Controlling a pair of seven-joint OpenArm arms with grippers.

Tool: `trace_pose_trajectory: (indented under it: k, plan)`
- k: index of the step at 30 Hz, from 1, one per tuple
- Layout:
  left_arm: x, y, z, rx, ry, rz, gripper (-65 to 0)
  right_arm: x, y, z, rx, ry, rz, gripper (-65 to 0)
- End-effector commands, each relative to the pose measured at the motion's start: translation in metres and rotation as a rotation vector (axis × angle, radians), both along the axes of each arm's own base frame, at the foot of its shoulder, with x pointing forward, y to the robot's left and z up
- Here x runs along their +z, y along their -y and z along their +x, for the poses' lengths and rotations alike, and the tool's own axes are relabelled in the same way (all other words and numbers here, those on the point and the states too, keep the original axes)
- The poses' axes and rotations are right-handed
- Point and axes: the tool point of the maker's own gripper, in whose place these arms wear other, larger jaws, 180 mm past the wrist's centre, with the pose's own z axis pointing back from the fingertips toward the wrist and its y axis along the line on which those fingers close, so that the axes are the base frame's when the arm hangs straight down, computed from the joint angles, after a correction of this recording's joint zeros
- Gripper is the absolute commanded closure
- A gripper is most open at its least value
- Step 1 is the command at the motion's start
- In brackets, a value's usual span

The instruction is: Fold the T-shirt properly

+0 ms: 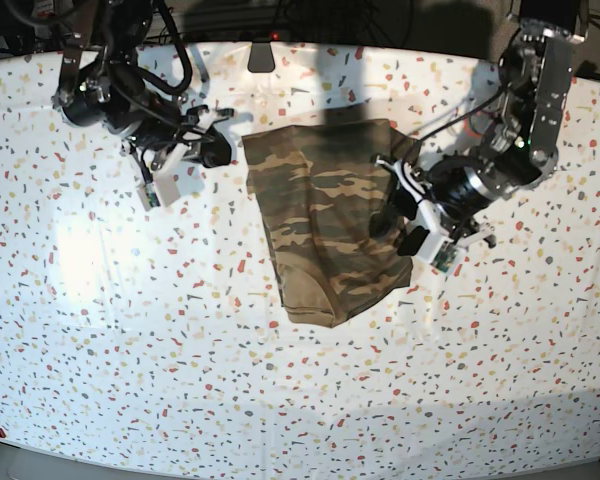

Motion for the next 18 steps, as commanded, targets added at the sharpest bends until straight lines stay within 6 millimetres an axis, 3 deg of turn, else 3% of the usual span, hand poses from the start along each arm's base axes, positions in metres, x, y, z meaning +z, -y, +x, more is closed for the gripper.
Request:
trace_pose_trajectory:
  k: [1, 4, 10, 18]
  plan:
    - [0.020, -0.002, 0.000, 0.008, 0.059, -0.034, -24.9, 0.013, 0.010, 0.005, -0.023, 0.050, -0.006, 0.0]
    - [0.019, -0.019, -0.021, 0.059, 0.046, -0.033, -24.9, 0.013, 0.035, -0.008, -0.092, 0.036, -0.041, 0.0]
    - [0.001, -0.060, -0.067, 0.191, -0.043, -0.074, -24.9, 0.014, 0.063, -0.054, -0.179, -0.054, -0.007, 0.0]
    - [-0.038, -0.094, -0.166, 0.204, -0.249, -0.014, -24.9, 0.007, 0.104, -0.133, -0.302, -0.228, -0.045, 0.0]
